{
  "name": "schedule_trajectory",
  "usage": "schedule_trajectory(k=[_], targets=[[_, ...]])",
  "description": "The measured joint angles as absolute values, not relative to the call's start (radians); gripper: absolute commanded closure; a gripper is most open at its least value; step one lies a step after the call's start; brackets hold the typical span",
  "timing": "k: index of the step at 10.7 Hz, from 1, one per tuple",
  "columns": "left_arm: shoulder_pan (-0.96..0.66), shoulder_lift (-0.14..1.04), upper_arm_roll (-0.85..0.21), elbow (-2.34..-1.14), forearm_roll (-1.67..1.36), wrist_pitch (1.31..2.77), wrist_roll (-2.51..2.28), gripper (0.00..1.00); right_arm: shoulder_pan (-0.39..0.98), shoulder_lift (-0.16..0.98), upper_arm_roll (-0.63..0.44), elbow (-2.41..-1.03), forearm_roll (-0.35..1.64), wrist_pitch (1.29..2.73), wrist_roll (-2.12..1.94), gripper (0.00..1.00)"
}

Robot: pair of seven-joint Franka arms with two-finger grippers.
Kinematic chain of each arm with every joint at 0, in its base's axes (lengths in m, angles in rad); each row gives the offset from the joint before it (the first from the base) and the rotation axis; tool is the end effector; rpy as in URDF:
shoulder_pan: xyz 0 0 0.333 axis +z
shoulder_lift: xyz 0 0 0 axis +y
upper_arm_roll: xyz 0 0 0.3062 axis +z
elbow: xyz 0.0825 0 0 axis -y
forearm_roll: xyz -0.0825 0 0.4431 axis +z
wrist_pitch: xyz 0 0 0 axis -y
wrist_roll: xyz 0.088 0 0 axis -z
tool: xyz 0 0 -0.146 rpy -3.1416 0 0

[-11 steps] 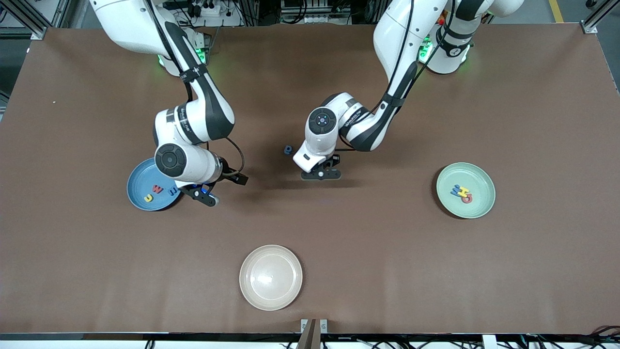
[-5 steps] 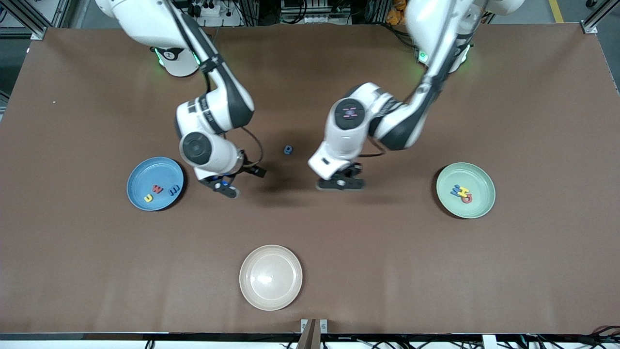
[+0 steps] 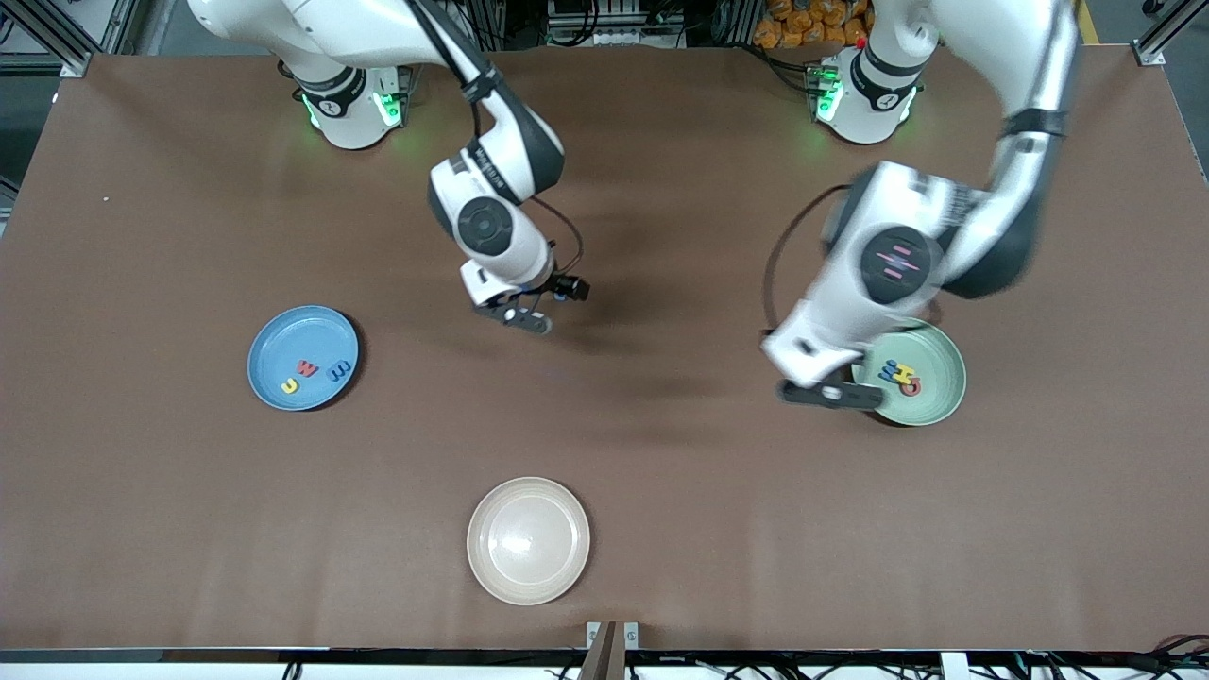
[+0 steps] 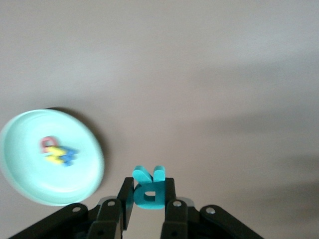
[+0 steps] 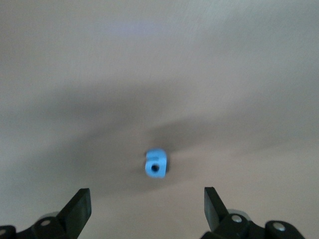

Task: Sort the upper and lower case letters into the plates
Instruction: 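Carry the R to the green plate and open the left gripper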

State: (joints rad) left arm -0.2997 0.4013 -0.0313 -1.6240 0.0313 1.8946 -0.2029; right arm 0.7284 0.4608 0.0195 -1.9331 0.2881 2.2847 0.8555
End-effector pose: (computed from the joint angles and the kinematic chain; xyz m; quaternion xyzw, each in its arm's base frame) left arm 0.6618 -0.2223 0.3062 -0.9955 0.0690 0.0607 0.0252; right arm 0.4625 0.4499 0.1487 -0.9808 0.1535 0.1150 0.0358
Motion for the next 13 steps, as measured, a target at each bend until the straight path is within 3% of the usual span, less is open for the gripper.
schedule_trajectory(k=[3,6,10,13], targets=[[-0.051,0.444,-0.033,-1.691,0.031,1.887,0.034,0.99,0.751,0.463,0.027,-1.959,0.209,2.291,0.849,0.0],[0.026,0.547,-0.039,-1.697,0.031,1.933,0.067,0.0,0.75,0.47,0.025,-2.012,0.195,2.419,0.833,0.0],[0.021,0.55,-0.053,-1.647,0.031,1.957,0.067,0.0,0.75,0.495,0.027,-2.052,0.195,2.522,0.838,0.0],[0.007,0.401,-0.076,-1.568,0.031,1.839,0.067,0.0,0.75,0.514,0.034,-2.054,0.196,2.55,0.853,0.0]])
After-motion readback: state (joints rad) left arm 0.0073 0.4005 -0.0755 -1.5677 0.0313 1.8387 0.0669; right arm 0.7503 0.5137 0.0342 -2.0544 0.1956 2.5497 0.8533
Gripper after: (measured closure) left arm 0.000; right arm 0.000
